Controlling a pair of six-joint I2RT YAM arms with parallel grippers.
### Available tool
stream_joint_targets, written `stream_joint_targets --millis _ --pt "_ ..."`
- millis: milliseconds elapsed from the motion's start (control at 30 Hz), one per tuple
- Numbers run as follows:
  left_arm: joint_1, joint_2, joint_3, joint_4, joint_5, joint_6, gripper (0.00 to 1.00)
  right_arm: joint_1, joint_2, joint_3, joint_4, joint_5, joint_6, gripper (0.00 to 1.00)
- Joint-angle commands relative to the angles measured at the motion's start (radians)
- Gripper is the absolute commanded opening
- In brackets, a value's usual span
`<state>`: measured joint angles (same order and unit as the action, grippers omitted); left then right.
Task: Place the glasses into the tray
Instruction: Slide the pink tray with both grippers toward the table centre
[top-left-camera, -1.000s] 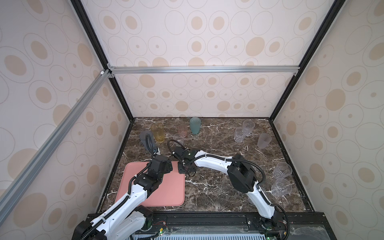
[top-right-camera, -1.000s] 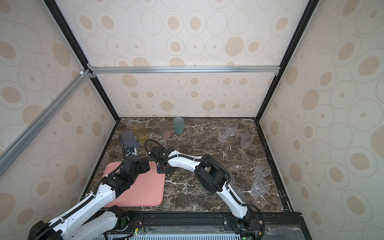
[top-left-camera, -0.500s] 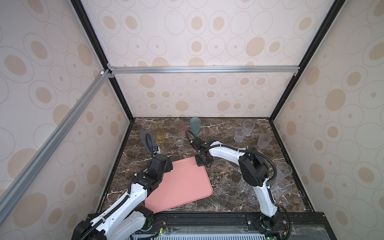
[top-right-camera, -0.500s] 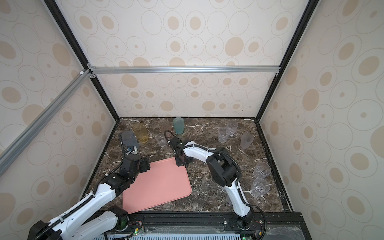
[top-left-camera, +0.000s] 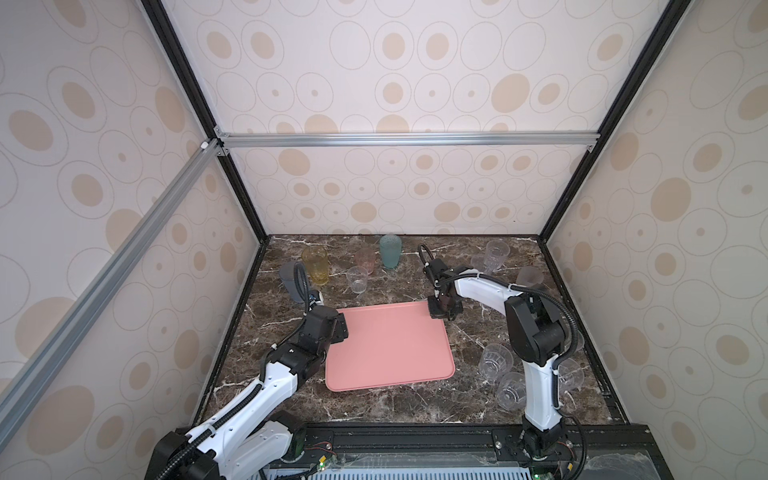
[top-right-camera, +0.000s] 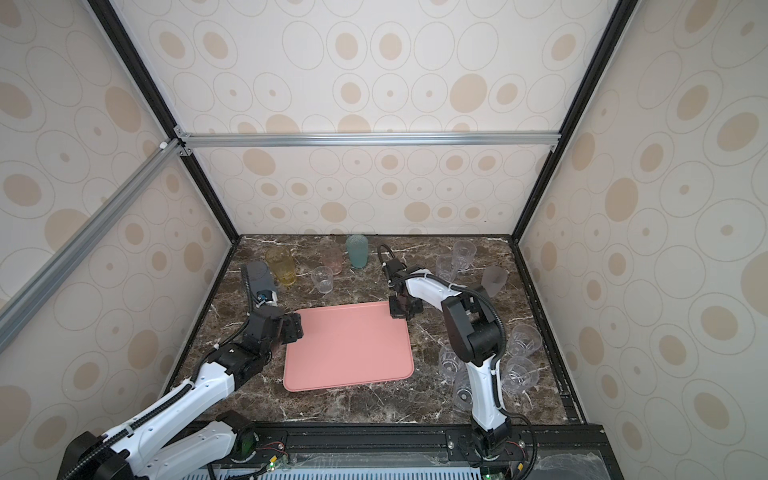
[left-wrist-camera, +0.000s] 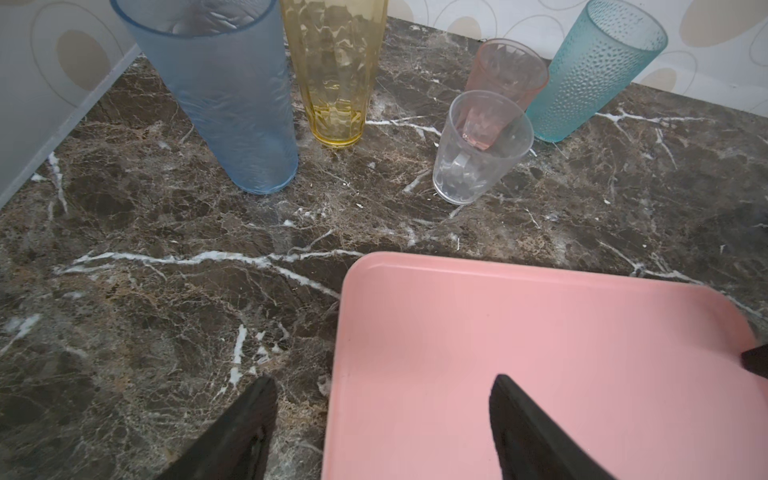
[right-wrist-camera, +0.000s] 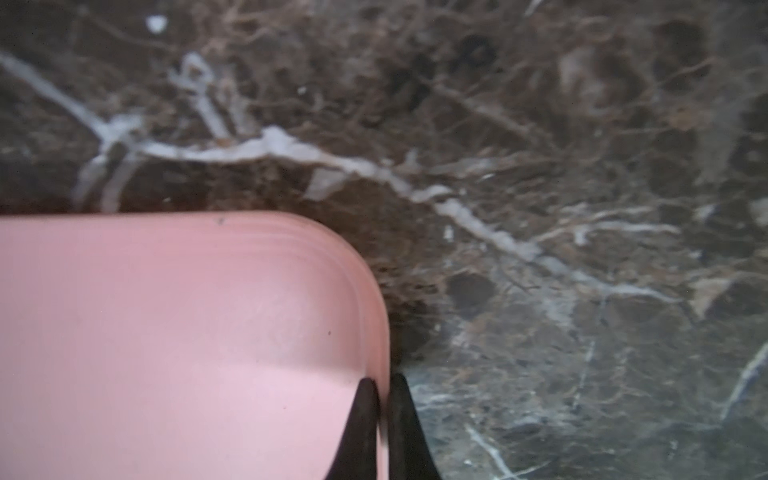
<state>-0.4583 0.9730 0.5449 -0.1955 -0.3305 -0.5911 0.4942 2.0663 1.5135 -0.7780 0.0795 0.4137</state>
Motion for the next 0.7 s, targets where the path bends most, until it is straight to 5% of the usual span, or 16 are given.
stream_joint_targets --millis 0,467,667 --pt "-0.004 0.013 0.044 0.011 -0.012 -0.027 0.80 -0.025 -0.018 -0.026 -0.043 0.056 -0.049 0.07" --pt "-0.005 0.077 0.113 0.015 -0.025 -0.024 0.80 -0.117 -0.047 -0.049 -0.070 0.100 -0.100 0.09" --pt "-0.006 0.127 0.175 0.000 -0.010 -0.033 0.80 -0.118 -0.117 -0.038 -0.092 0.038 -0.098 0.36"
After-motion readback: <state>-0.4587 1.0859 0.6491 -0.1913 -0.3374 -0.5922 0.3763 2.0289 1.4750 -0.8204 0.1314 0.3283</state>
